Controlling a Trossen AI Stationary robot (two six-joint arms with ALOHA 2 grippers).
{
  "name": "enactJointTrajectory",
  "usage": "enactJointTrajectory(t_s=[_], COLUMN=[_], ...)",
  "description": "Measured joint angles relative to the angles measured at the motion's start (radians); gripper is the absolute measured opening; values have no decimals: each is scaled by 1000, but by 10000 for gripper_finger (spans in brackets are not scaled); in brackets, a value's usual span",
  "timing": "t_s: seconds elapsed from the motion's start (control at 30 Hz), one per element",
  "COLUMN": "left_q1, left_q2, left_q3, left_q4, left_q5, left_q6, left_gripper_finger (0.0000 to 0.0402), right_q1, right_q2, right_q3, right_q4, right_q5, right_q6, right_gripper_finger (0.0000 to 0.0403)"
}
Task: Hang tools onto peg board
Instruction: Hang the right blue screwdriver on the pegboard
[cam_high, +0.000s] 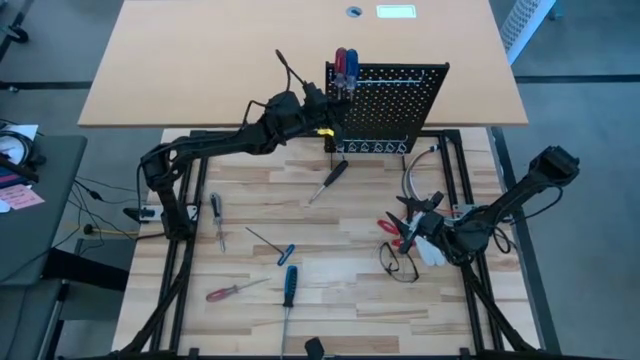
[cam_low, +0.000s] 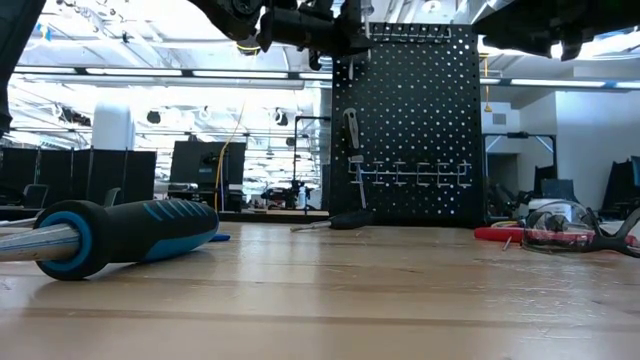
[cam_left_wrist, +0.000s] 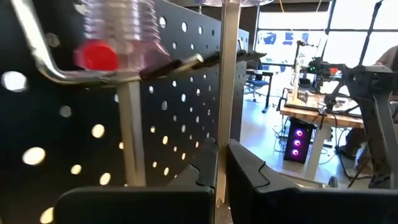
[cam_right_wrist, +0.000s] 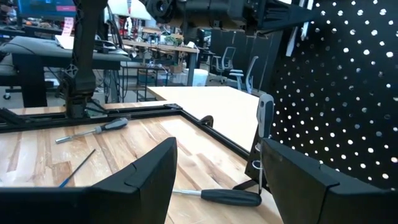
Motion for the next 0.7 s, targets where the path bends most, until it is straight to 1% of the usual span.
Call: enactJointTrajectory(t_s=[0.2,0.33,0.53,0.7], left_q1=[0,-4,-11,-9], left_q2=[0,0,0,0], left_q3=[0,7,54,72], left_q4=[-6,-16,-109,-139], left_q5=[17,17,-58,-63], left_q6=[22,23,17,-13], left_gripper_finger=[3,3,3,3], right_q1=[-28,-34,-34,-33], right_q2=[0,0,0,0], right_q3=[0,0,0,0], right_q4=[-6,-8,-10,-11], right_q5=[-67,-75,-76,-76], right_q6=[20,33,33,33], right_gripper_finger=[240,240,240,240])
